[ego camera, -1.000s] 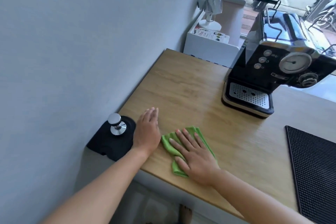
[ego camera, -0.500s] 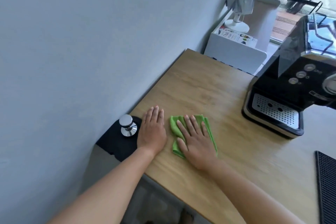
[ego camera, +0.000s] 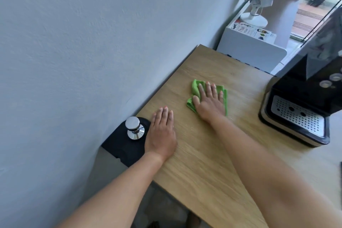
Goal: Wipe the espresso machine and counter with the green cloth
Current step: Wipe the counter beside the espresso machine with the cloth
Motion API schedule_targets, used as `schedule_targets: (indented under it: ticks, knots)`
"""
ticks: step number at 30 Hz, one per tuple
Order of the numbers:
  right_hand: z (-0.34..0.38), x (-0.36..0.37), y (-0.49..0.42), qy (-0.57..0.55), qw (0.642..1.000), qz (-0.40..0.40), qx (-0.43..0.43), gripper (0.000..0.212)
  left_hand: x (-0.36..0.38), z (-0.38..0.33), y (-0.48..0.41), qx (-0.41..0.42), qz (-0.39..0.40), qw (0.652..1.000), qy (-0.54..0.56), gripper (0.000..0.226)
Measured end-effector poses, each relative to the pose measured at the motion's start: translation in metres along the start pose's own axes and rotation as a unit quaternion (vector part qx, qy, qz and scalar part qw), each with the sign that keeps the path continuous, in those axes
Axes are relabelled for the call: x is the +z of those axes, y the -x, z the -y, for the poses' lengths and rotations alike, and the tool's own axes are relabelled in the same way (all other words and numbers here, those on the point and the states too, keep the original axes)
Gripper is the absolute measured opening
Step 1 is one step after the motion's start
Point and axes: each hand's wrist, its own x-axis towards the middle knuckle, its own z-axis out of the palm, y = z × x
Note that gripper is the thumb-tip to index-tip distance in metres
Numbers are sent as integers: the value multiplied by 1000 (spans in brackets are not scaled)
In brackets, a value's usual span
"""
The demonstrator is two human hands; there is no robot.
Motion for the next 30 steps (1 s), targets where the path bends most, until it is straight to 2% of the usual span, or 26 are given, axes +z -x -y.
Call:
schedule_targets:
  ticks: [5, 7, 9, 11, 14, 16, 20, 24, 28, 30]
  knots:
    - [33, 15, 52, 11, 989, 4, -149, 60, 0, -3, 0, -12, -5, 998, 54, 65]
    - [13, 21, 94, 25, 978, -4, -208, 59, -4, -5, 1, -12, -2, 998, 59, 66]
    - [-26, 22, 121, 36, 975, -8, -221, 59, -5, -6, 1, -9, 1, 998, 57, 69]
    - [-59, 18, 123, 31, 989, -22, -142, 62, -5, -6, 1, -7, 3, 999, 47, 71]
    - [-55, 16, 105, 10, 998, -26, 49, 64, -4, -2, -2, -10, 4, 999, 34, 68]
    - [-26, 19, 106, -15, 996, -15, 87, 62, -4, 1, -1, -7, 12, 1000, 23, 68]
    - [19, 32, 165, -2, 999, 3, -45, 59, -5, 3, -2, -3, 32, 999, 3, 68]
    - [17, 42, 231, 20, 988, 4, -156, 58, -10, -1, -3, -5, 53, 999, -2, 65]
    - [-9, 51, 281, 28, 981, -12, -193, 56, -22, -5, 3, -7, 84, 996, 16, 66]
    - [-23, 50, 304, -16, 981, -12, -194, 55, -28, -13, 10, 13, 109, 994, 25, 62]
